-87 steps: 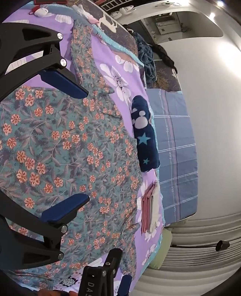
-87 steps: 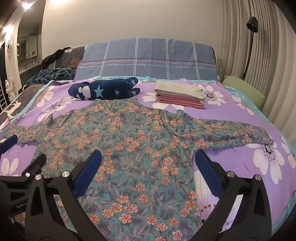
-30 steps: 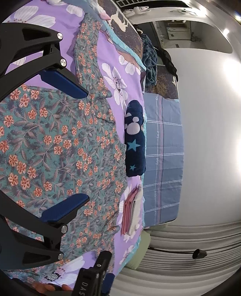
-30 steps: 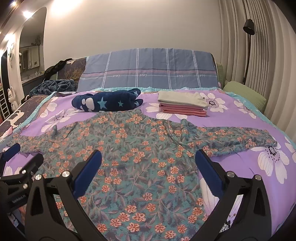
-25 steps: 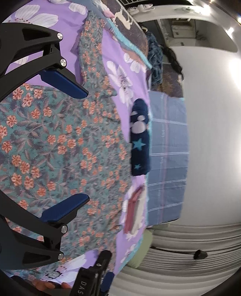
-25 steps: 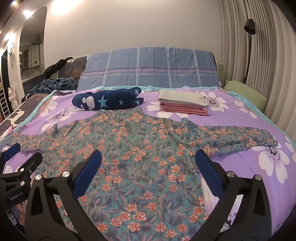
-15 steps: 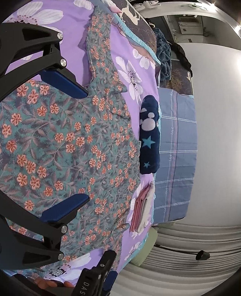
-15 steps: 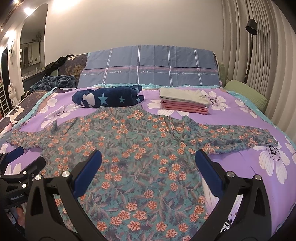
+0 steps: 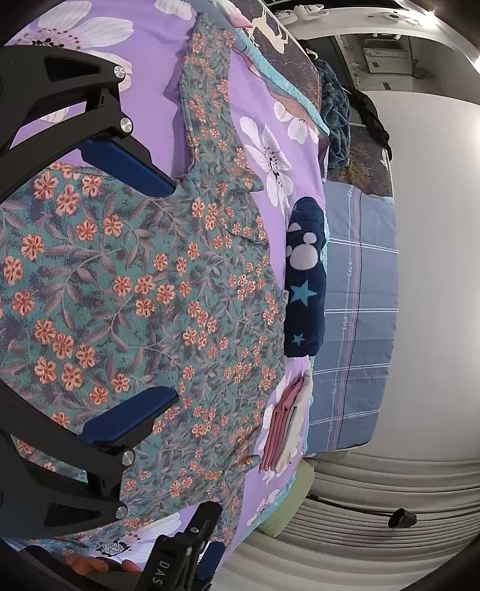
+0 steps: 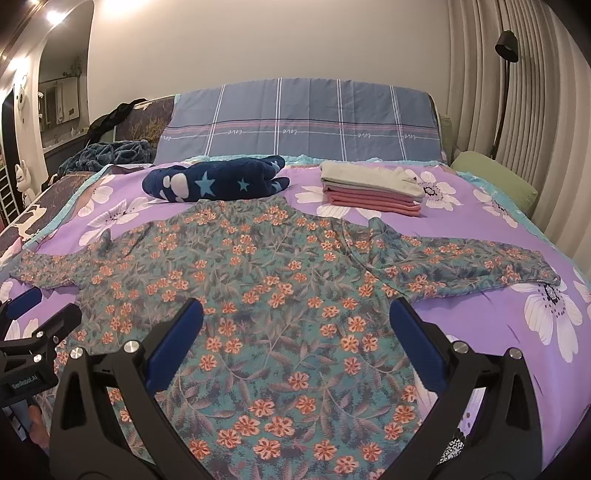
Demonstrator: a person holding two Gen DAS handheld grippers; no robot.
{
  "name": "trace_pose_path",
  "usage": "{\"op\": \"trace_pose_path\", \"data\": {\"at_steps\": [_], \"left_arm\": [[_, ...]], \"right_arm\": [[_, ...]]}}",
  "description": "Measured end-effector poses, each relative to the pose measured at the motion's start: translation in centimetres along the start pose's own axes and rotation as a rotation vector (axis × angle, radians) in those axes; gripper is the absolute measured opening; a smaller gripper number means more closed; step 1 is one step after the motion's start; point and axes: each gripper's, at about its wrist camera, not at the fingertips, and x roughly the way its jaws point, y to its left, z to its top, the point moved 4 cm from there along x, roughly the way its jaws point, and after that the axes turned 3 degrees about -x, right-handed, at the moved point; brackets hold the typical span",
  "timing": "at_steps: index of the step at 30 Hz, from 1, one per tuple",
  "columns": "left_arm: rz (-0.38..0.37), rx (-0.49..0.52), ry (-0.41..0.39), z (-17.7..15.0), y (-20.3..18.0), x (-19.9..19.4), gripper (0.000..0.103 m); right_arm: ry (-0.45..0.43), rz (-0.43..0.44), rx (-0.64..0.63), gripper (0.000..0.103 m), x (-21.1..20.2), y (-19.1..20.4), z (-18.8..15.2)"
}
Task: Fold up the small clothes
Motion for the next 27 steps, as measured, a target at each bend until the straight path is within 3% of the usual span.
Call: {"op": "trace_pose_path", "data": {"at_steps": [8,12,21,24,26,27], "left_arm": [[-0.025,-0.056,0.018,0.2,2.3,0.6,0.099],[0.004,-0.141,0.04,0.2,5.6,1.0,0.083],[0.082,-0.195,0.023,0.7,10.0,0.8,0.081],[0.093,-0.235,0.045,0.8,13.0,1.4,0.062],[0.123,-0.304,0.065,0.7,16.3,2.0,0.043],[0.147,-0.355,0.077,0.5,18.5,2.3,0.041]], "right_arm": [[0.031,-0.007,-0.016,0.101,1.0,0.0,-0.4],[0.044,-0.016,-0.007,0.101,1.6,-0.2,-0.5],[0.073,-0.025,-0.042,0.101,3.1,0.3,-0.5],[0.08,-0.038,-0.051,0.101,3.4,0.2,-0.4],[0.083,-0.053,-0.058,0.101,3.7,0.0,-0.3],[0.084,-0.059,-0.059,0.101,3.8,-0.1,-0.3]]}}
